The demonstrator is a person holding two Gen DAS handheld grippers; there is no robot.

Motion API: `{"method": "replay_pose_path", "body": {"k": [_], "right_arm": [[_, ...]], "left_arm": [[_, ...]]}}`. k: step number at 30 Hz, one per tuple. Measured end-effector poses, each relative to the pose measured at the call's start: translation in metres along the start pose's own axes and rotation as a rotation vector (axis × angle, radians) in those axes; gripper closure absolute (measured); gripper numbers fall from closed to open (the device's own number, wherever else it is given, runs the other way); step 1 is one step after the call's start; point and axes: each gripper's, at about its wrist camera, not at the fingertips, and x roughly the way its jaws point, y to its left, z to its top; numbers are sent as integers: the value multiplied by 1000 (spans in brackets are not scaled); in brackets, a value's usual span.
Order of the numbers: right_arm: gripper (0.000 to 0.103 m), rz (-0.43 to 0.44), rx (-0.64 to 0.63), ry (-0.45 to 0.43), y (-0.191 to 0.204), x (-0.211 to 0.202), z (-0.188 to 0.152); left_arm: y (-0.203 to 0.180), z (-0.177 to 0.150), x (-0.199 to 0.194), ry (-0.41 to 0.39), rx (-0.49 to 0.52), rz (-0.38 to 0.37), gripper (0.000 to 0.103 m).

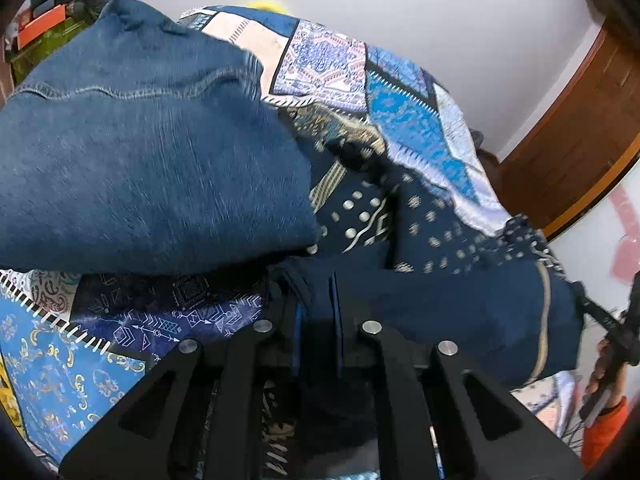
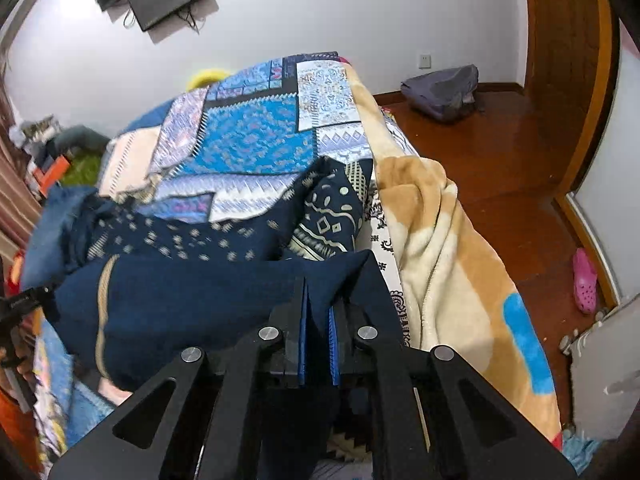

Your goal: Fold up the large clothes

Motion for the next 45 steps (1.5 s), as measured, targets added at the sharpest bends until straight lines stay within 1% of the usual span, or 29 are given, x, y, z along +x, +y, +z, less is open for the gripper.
{"method": "replay_pose_path", "body": {"k": [1,3,6,7,8,9,10,11,12,13,15,16,21,22,26,28,31,35,36,38,41,43,44,45], "right_arm": [[94,-2,-5,-7,0,-1,2],[93,-8,-18,-19,2,-6,2],[90,-22,-48,-8,5,-14,4],[88,-21,-52,2,7,-18,5],[84,-18,-51,10,7,-20,6],[80,-15,-46,16,8,-23,6],[78,-8,-42,15,9,-27,6],[75,-2,-39,7,9,-29,5],[71,-2,-39,-5,10,-33,3],[68,-6,-46,-19,12,-41,1],[62,-2,-66,-34,17,-49,-4],[62,5,-74,-37,19,-54,-7],[61,26,-80,-26,22,-61,-25],[61,24,-81,-20,22,-60,-28],[61,8,-71,0,21,-54,-39],[61,15,-50,27,19,-49,-44],[61,27,-26,65,17,-42,-50],[61,27,-18,76,18,-36,-52],[61,28,-16,76,18,-35,-53],[61,29,-10,78,18,-31,-51],[61,40,11,79,17,-26,-52],[61,53,37,68,15,-25,-53],[61,62,47,61,14,-26,-53],[61,73,55,59,14,-27,-54]], "left_arm": [[-2,-3,1,3,16,14,91],[-6,-5,-4,-1,48,34,90],[-18,-8,-18,-20,113,66,86],[-21,-8,-24,-28,134,76,81],[-24,-9,-31,-40,151,79,73],[-27,-11,-39,-56,164,78,68],[-28,-12,-45,-69,169,74,61],[-29,-14,-52,-83,172,67,56],[-29,-16,-59,-91,173,57,54],[-30,-19,-63,-91,172,49,49],[-27,-27,-70,-87,165,23,48],[-26,-31,-72,-78,164,18,48],[-17,-54,-66,4,159,-23,48],[-12,-60,-62,32,148,-37,48],[-1,-76,-50,82,100,-79,48],[2,-80,-42,113,81,-120,48],[5,-80,-37,100,41,-155,48],[5,-76,-33,75,17,-186,48],[6,-75,-30,78,15,-184,48],[7,-73,-21,93,15,-151,48],[6,-76,-5,112,18,-125,48],[3,-77,-2,112,24,-106,48],[0,-76,-2,111,32,-97,50],[-4,-75,-3,110,43,-93,56]]}}
